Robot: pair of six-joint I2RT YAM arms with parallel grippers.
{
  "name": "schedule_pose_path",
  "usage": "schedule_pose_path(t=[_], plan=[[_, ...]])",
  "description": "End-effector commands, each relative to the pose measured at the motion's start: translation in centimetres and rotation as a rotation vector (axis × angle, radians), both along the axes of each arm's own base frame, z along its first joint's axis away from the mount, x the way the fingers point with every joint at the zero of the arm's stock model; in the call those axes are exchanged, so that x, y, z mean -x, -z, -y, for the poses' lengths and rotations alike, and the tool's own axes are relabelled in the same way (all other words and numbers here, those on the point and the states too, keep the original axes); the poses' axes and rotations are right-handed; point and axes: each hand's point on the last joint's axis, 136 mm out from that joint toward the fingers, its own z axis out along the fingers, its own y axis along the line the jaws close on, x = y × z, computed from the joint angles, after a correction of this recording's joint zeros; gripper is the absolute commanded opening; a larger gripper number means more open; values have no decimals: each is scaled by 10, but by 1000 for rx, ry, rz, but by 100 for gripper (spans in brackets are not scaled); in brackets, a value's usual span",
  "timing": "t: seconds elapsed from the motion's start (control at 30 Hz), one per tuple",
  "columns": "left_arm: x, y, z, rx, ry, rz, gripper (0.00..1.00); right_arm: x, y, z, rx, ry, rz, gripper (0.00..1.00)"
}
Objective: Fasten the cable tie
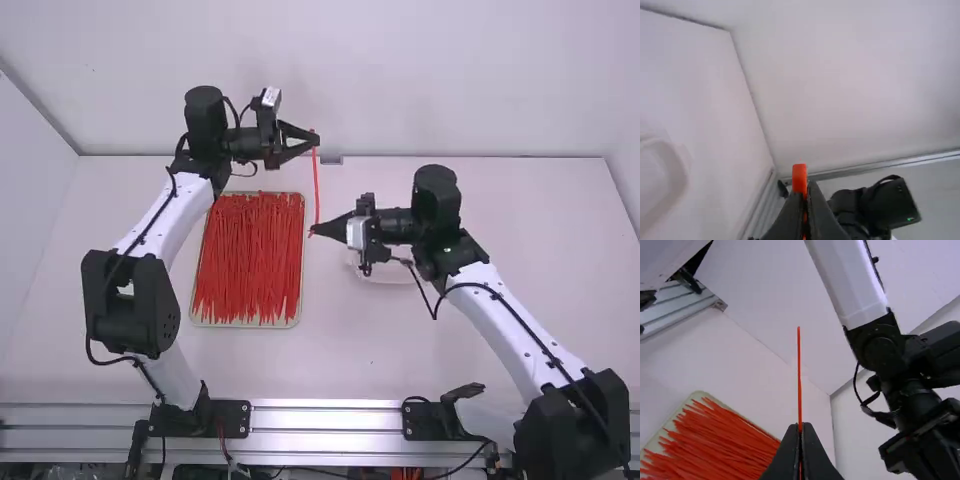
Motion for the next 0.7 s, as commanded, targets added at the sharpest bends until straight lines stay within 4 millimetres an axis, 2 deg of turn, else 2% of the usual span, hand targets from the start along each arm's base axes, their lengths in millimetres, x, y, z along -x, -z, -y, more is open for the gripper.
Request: schedule_pose_path(t=[0.0, 0.17, 0.27, 0.3, 0.37, 0.47, 0.67], plan=[[-1, 1, 2, -20, -6, 103, 2, 0, -4, 0, -12, 6, -187, 0], [-2, -10, 2, -27, -6, 259, 2, -2, -27, -1, -70, 7, -282, 0], [-3, -22, -1, -31, -14, 421, 2, -18, -43, 0, -133, 97, -413, 0], [-3, -27, -2, -32, -17, 476, 2, -30, -46, 2, -168, 163, -497, 0], [-2, -35, -1, -36, -19, 588, 2, -52, -45, 5, -227, 284, -674, 0], [-1, -41, -2, -53, -26, 722, 2, -63, -38, 6, -248, 355, -783, 0], [0, -43, -2, -96, -29, 939, 2, -62, -40, 6, -271, 340, -906, 0]])
